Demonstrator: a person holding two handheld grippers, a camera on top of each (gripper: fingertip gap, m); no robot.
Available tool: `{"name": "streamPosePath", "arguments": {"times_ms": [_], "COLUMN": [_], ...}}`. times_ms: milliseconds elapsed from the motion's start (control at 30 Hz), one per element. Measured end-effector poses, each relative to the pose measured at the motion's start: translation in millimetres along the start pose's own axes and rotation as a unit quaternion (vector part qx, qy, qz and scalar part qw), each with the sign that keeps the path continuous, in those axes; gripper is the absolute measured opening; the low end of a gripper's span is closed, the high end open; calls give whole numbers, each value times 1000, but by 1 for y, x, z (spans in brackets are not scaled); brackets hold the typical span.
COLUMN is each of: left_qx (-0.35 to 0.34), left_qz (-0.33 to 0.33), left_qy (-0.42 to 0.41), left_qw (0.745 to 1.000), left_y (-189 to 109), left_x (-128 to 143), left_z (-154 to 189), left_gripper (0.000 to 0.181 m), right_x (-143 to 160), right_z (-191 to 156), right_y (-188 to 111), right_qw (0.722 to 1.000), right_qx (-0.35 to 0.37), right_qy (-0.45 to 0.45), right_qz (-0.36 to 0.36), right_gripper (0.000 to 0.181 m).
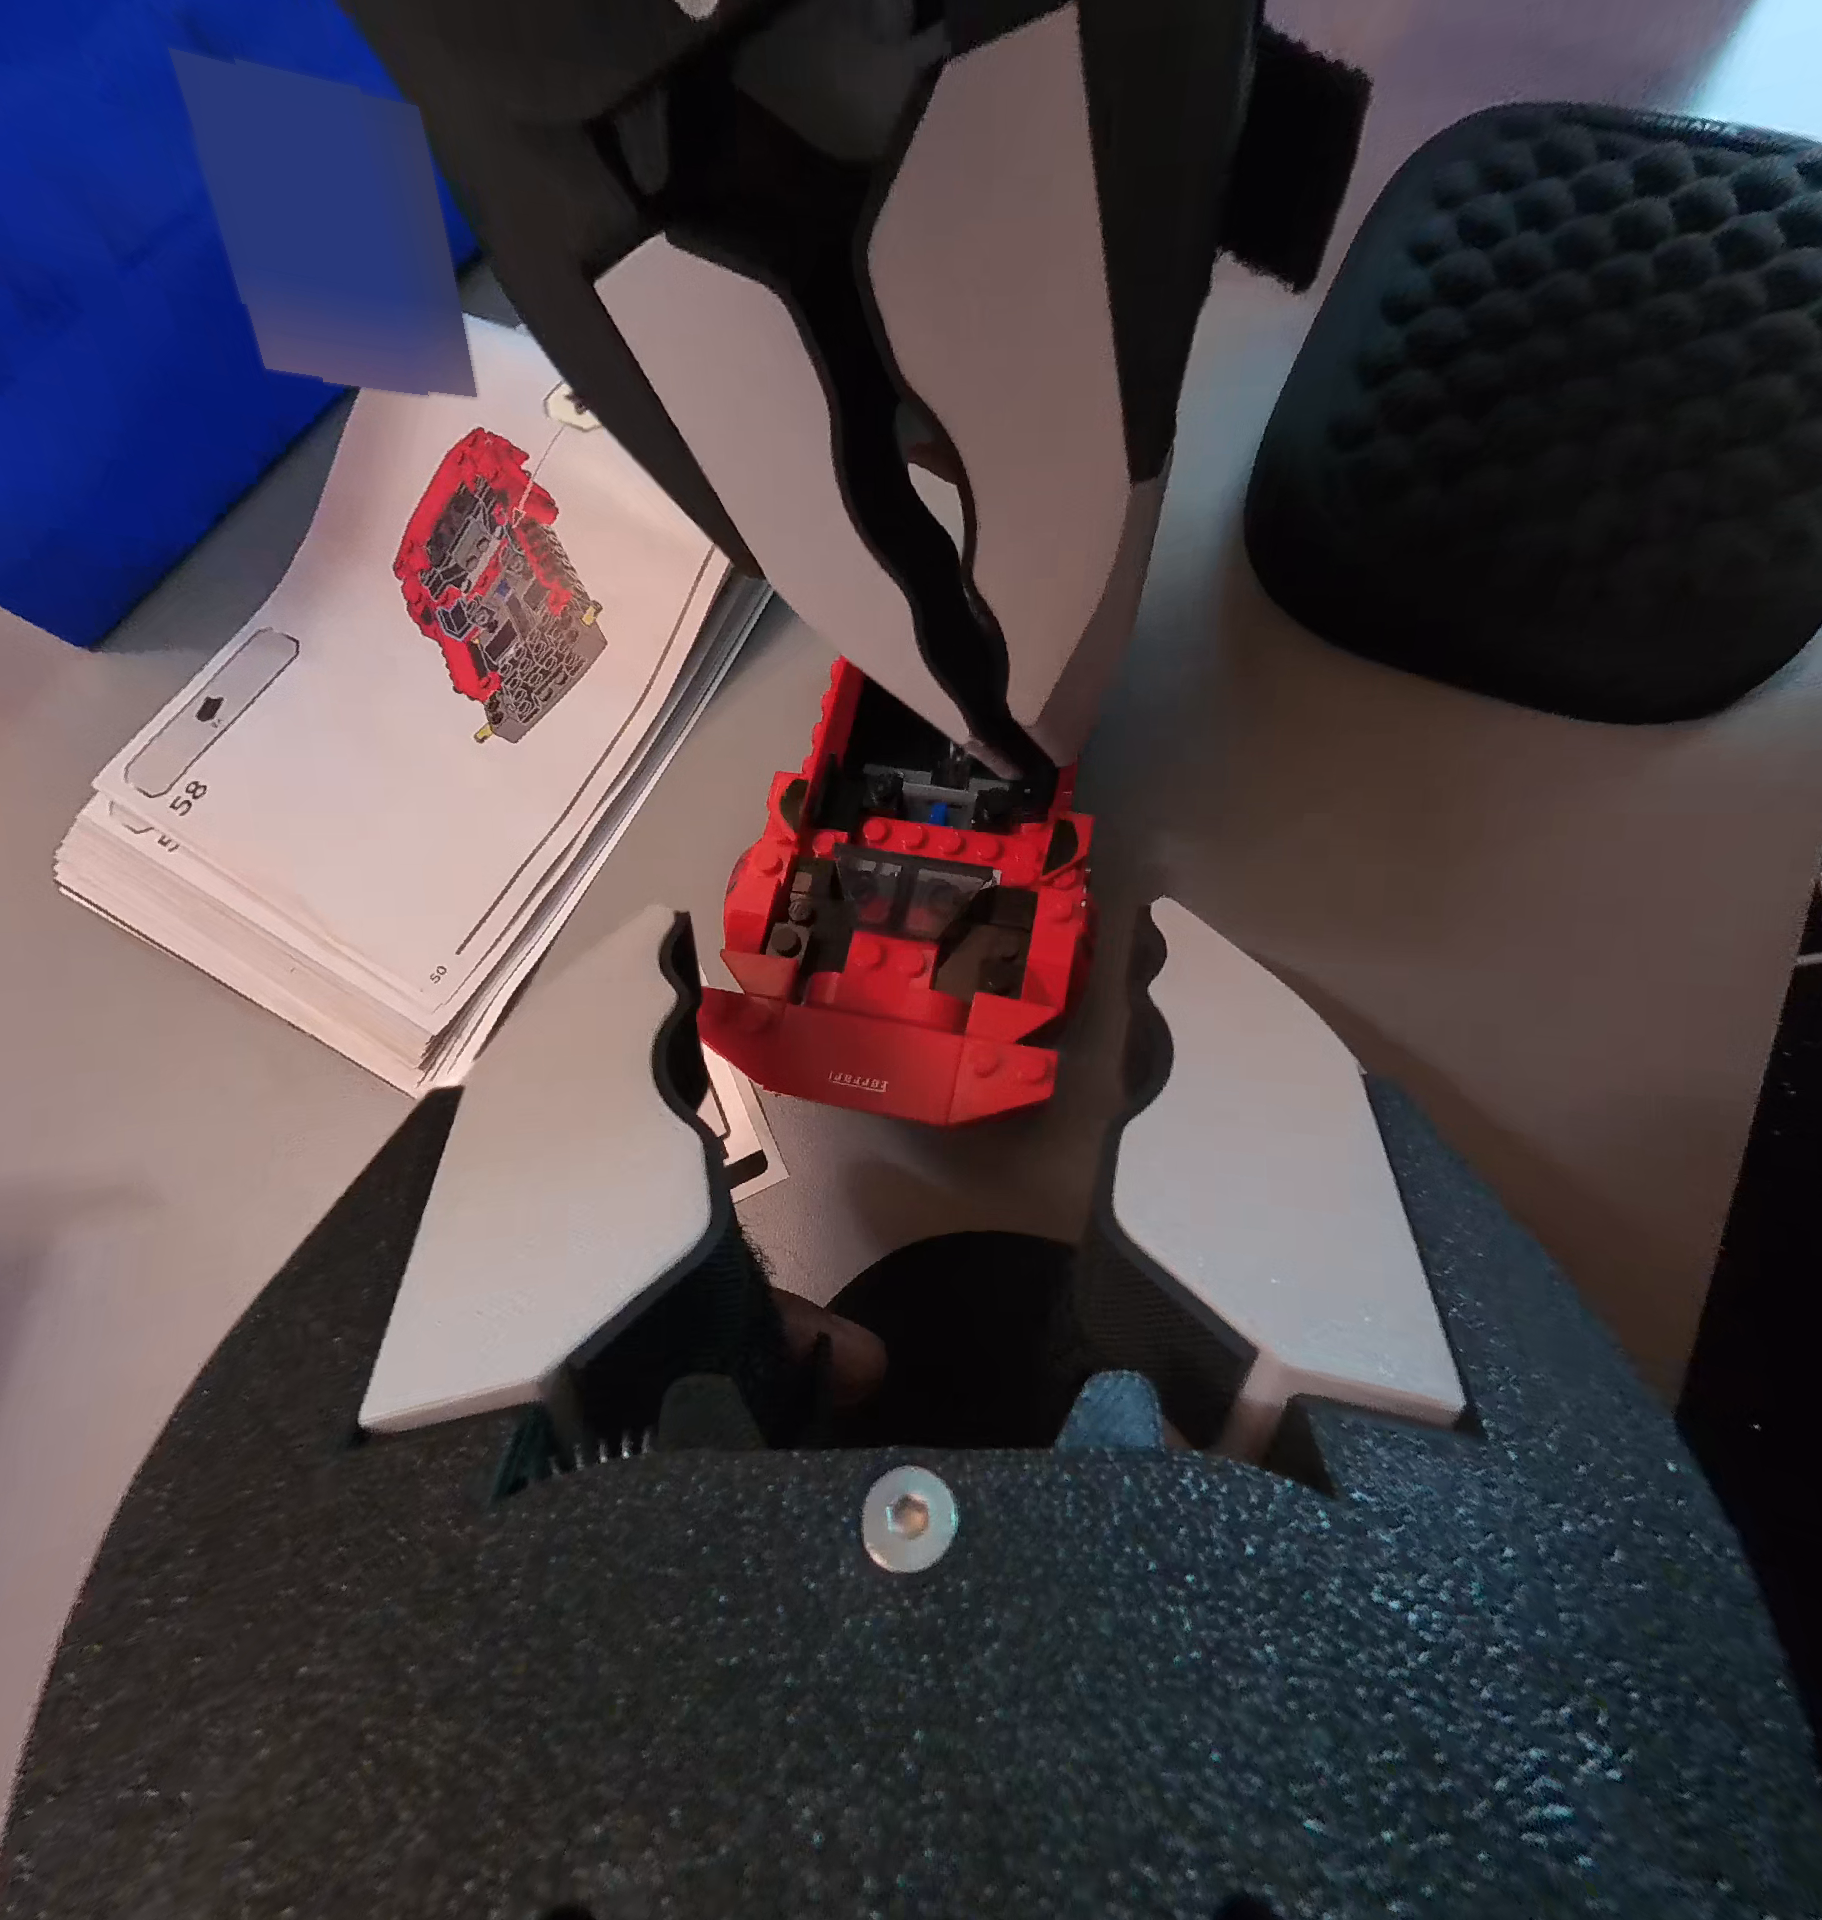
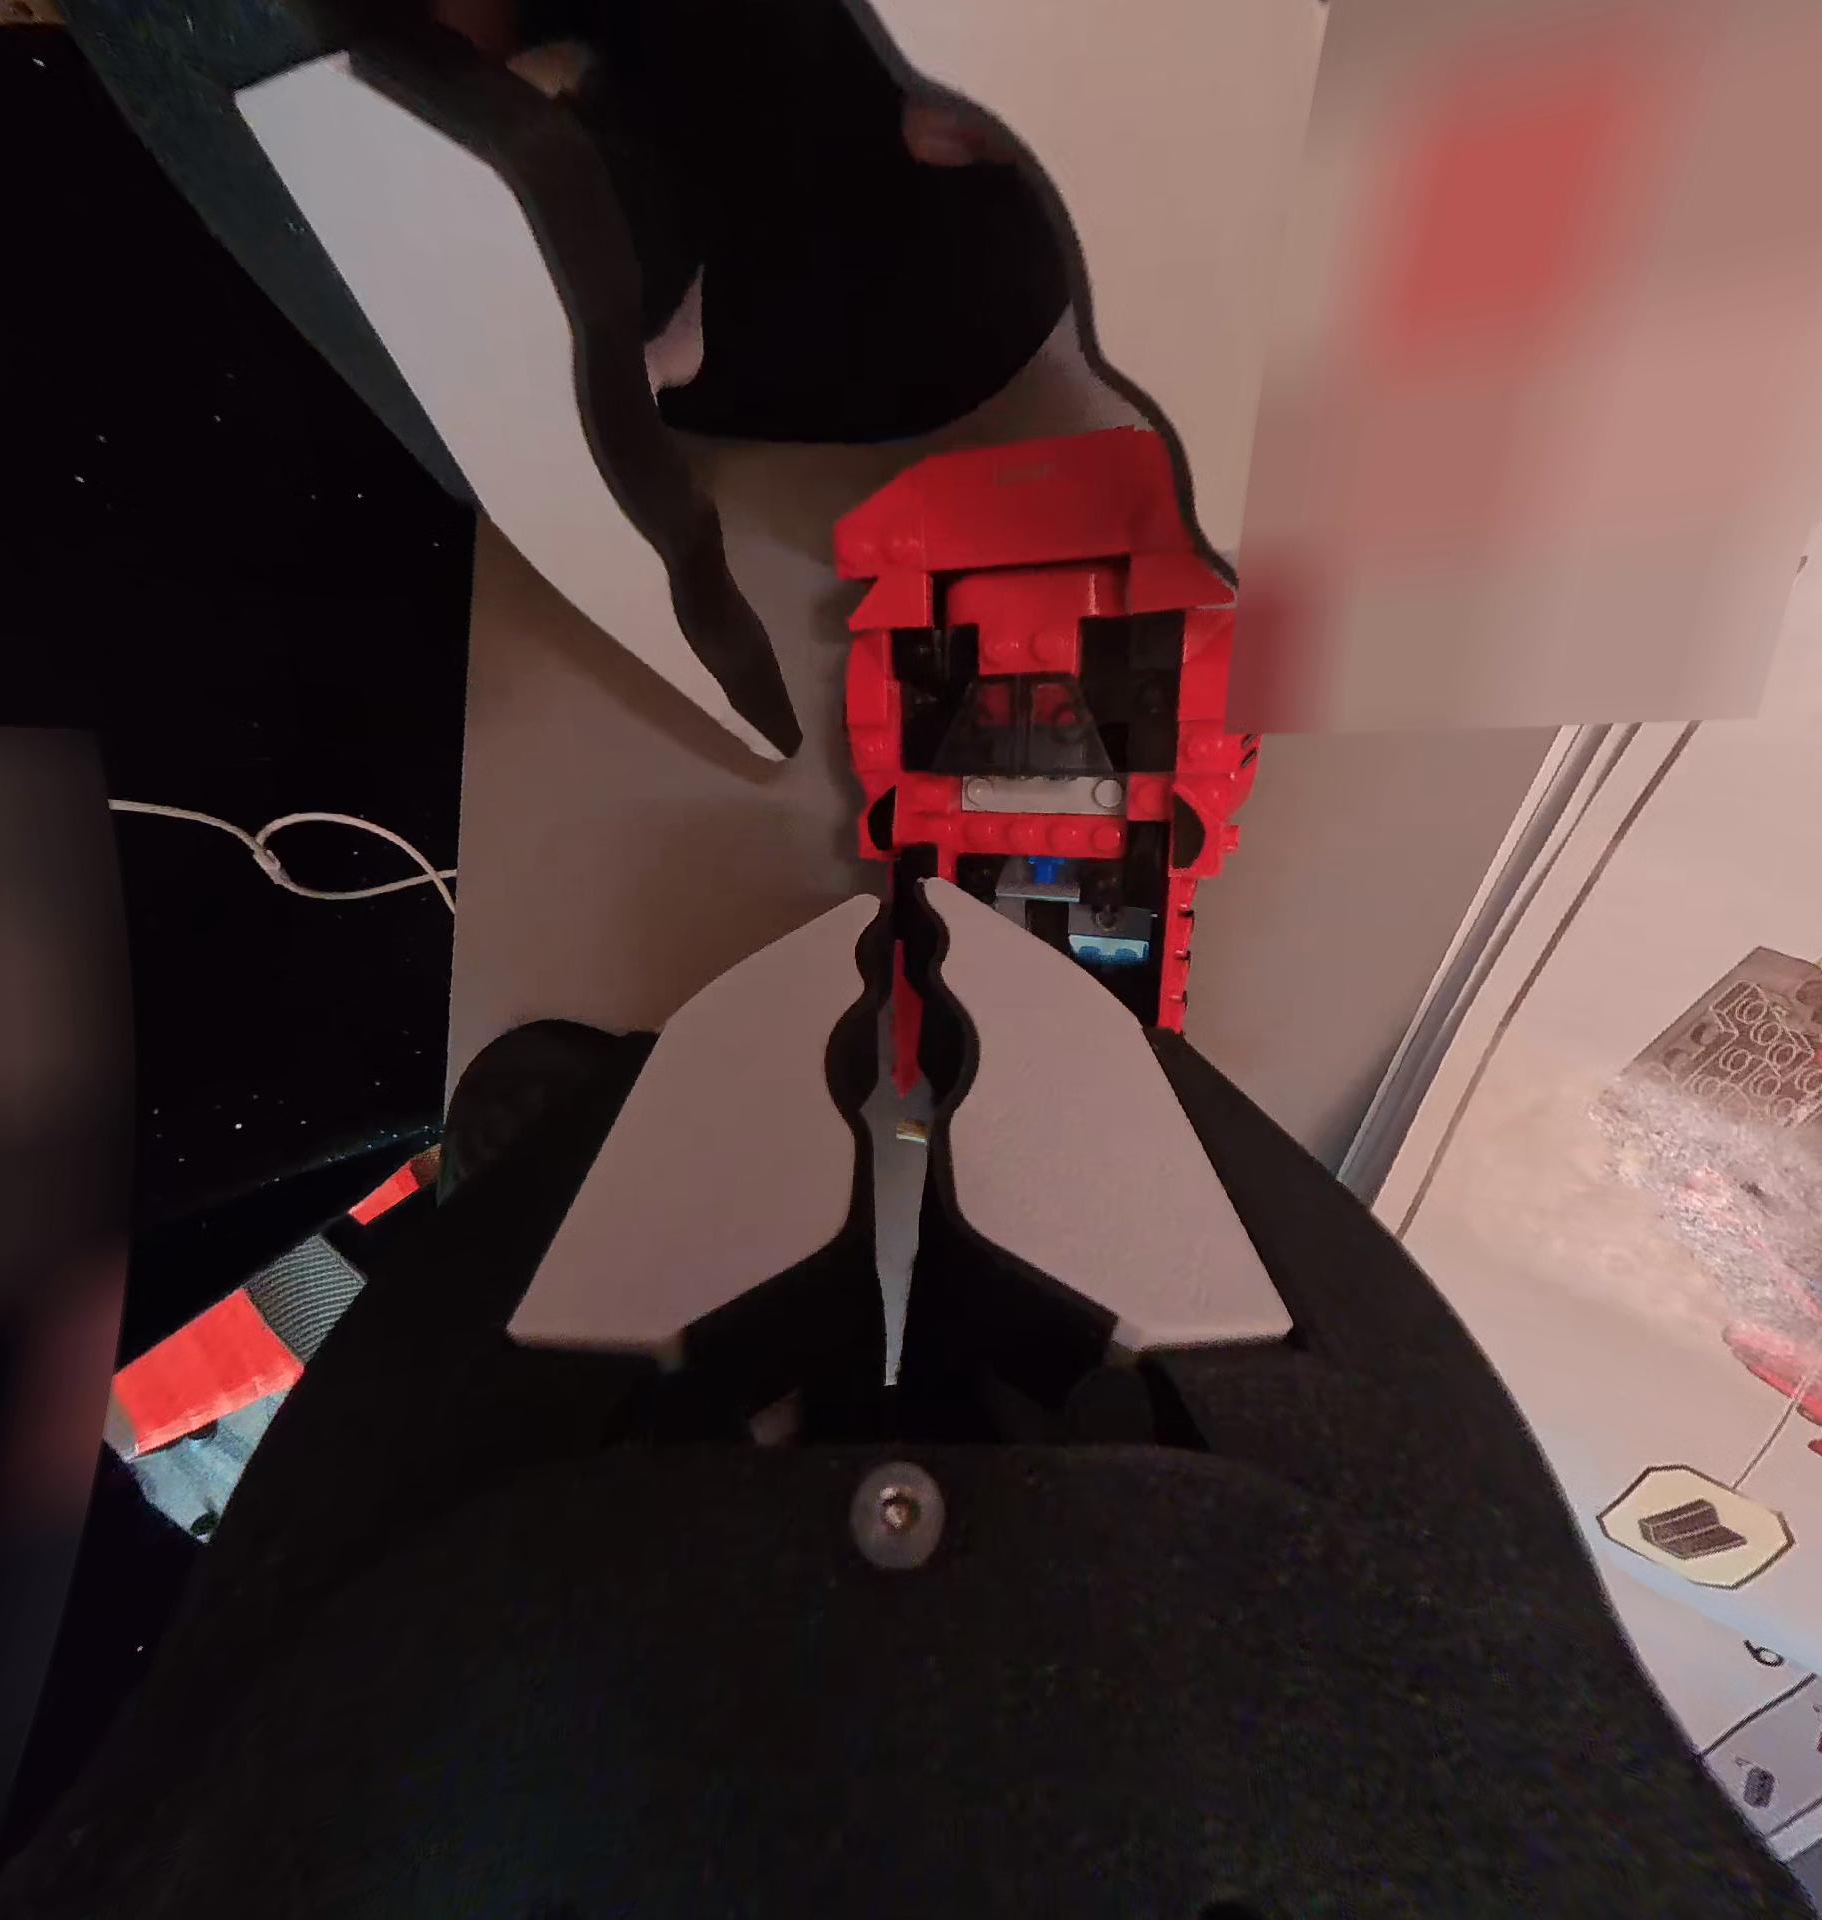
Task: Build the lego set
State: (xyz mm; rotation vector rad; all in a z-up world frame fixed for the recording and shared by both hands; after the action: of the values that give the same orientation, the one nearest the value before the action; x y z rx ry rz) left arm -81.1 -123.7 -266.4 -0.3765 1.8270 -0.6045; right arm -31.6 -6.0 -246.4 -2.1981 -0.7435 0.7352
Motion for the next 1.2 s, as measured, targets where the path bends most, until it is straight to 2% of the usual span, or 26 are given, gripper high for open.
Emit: {"name": "streamPosePath", "arguments": {"times_ms": [567,933,1200], "left_qx": [12,14,9], "left_qz": [3,5,8], "left_qy": [-4,-7,-6], "left_qw": [1000,1000,1000], "left_y": [1,1,1], "left_x": [1,1,1], "left_z": [0,-1,-1], "left_gripper": [76,75,75], "right_x": [-10,-10,12], "right_z": [5,6,10], "right_y": [6,5,-11], "right_qw": [999,999,1000], "right_qx": [-7,-15,-8], "right_qy": [13,18,-15], "right_qz": [-44,-39,-5], "right_gripper": [3,5,1]}}
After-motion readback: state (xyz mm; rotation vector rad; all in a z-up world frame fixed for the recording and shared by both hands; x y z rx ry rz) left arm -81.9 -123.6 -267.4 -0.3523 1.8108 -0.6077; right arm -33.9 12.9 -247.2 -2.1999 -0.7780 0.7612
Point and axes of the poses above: each gripper's, where its closed fingertips meet, y out along the fingers, x out of its underside, z = x × y across the jaws, the point moved 9 cm from there along -y, back along the fingers, and after that the axes turned 15 degrees about -x, right-handed, at the moved point
